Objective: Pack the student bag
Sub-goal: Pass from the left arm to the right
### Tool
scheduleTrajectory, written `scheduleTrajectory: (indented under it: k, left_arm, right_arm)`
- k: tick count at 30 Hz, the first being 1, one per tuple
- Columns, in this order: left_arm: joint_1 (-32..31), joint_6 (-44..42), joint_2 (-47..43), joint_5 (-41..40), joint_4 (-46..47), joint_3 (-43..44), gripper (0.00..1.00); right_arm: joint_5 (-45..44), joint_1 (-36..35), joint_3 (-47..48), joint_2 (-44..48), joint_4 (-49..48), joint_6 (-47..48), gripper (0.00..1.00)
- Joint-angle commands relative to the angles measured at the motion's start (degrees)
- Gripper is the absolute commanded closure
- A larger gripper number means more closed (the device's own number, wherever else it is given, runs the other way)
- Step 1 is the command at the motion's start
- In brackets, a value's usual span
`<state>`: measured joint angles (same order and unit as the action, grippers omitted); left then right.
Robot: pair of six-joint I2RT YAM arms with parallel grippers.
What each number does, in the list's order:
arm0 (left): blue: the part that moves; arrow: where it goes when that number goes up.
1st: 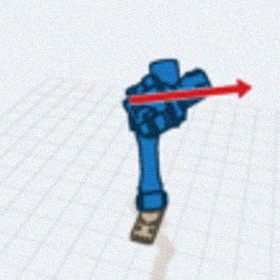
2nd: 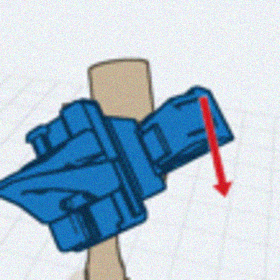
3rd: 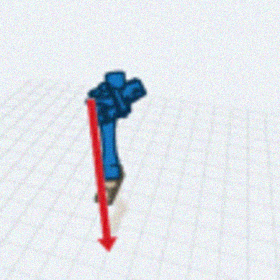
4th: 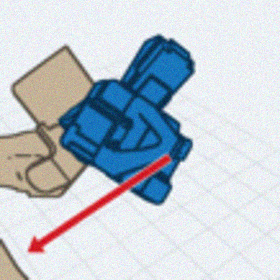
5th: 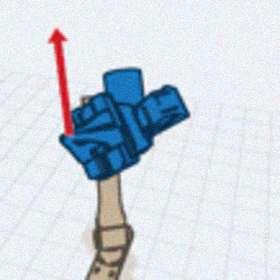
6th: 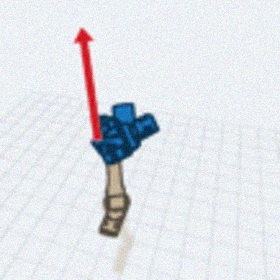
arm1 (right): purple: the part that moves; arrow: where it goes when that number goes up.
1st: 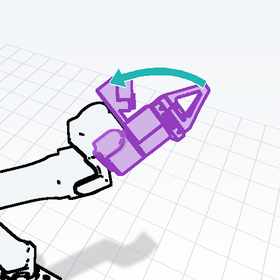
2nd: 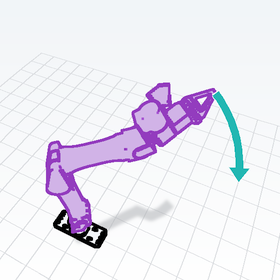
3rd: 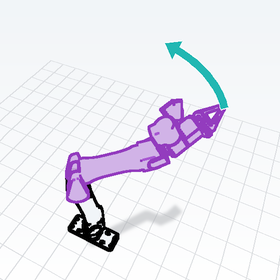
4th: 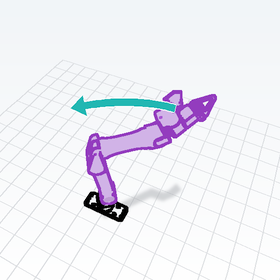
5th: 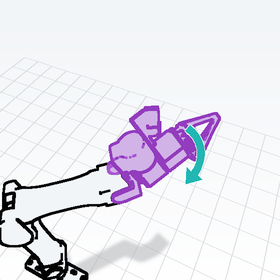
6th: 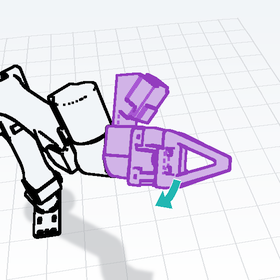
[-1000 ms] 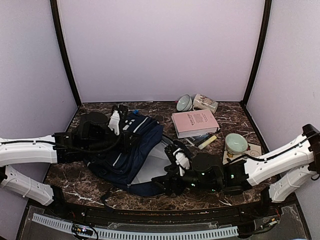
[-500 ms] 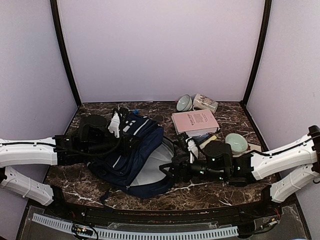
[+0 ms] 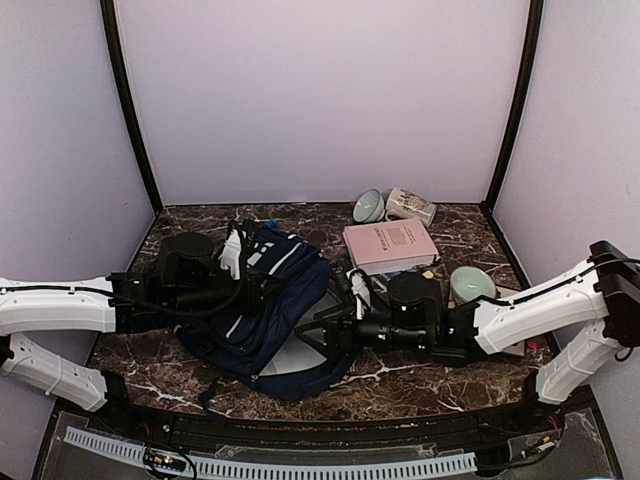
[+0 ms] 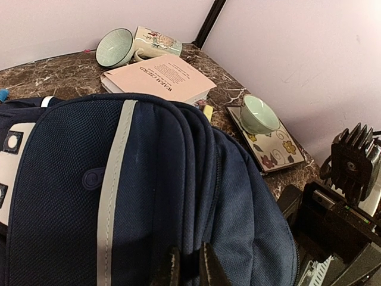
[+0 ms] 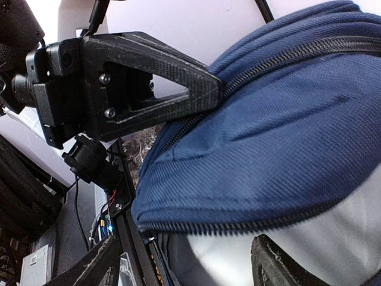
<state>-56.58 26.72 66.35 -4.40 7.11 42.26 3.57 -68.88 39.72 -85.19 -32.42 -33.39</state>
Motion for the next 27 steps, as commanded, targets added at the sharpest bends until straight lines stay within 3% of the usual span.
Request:
scheduleTrajectory:
  k: [1, 7, 17, 23, 25, 27]
  left_arm:
    - [-0.24, -1.01, -2.03, 2.34, 7.82, 0.37, 1.00]
    - [-0.29, -1.27, -2.20, 2.70, 9.66, -1.36, 1.00]
    - [-0.29, -0.73, -5.71, 0.29, 7.52, -4.28, 1.00]
    - [-0.29, -0.21, -7.77, -1.66, 3.46, -4.82, 0.99]
    - [-0.29, -0.05, -8.86, -2.57, 1.11, -5.01, 0.93]
    - [-0.24, -0.08, -10.36, -3.46, -0.46, -5.52, 0.81]
  right_arm:
    - [3.95, 0.29, 4.05, -3.82, -5.13, 0.53, 0.25]
    - [3.05, 0.47, 8.14, -10.04, -4.89, 1.96, 0.42]
    - [1.36, 1.38, 9.39, -12.69, -6.66, 2.29, 1.00]
    - [-0.58, 1.72, 9.64, -12.30, -6.29, 2.72, 1.00]
    - [-1.64, 1.80, 9.58, -11.72, -5.68, 3.24, 1.00]
    - [-2.78, 1.93, 9.78, -11.21, -5.03, 3.77, 1.00]
